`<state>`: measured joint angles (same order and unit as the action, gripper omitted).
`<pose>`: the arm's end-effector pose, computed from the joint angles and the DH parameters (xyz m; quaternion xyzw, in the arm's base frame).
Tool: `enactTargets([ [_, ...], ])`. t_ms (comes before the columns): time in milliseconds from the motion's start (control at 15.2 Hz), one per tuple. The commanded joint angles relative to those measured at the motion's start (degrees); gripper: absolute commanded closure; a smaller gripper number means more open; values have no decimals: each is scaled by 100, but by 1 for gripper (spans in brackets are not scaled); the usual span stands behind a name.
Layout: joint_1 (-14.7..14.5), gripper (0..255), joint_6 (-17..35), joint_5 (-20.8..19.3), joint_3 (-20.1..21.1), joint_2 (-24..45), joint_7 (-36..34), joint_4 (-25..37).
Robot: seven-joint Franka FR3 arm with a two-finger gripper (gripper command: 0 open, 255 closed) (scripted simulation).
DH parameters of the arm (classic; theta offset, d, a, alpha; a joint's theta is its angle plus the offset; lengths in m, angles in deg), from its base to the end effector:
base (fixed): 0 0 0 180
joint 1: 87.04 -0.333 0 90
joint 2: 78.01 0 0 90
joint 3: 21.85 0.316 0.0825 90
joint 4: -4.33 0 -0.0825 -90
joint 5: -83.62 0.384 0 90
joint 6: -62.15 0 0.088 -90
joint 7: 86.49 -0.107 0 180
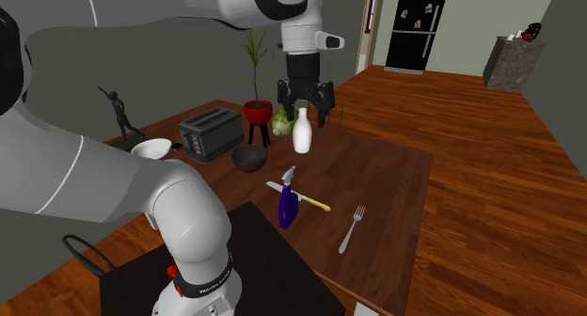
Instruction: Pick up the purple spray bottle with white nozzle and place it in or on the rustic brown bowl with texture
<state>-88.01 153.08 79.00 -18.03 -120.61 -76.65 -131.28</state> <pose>0.3181 0.0234 0.5737 0.9907 0.1193 -0.0220 0.0617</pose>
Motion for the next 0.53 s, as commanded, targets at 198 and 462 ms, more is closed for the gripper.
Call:
enactTargets([
  [198,-79,0,507,185,51,-65,-139,-571],
  [462,-205,0,1226,448,143,-45,-312,-1260],
])
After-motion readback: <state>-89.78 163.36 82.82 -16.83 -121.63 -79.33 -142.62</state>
